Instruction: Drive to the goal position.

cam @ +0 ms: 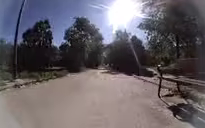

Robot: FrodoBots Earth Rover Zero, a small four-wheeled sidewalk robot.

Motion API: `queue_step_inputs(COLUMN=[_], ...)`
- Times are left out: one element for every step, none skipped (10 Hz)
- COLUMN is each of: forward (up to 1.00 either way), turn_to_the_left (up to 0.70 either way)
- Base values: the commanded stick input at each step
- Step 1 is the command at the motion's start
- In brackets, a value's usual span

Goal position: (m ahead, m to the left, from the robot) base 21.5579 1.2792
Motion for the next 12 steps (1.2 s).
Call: queue_step_inputs(forward=[1.00,1.00,1.00,1.00,1.00,1.00,1.00,1.00,1.00,1.00,1.00,1.00], turn_to_the_left=[0.05,0.05,0.05,0.05,0.05,-0.13,-0.19,0.05,0.05,0.05,-0.35,-0.28])
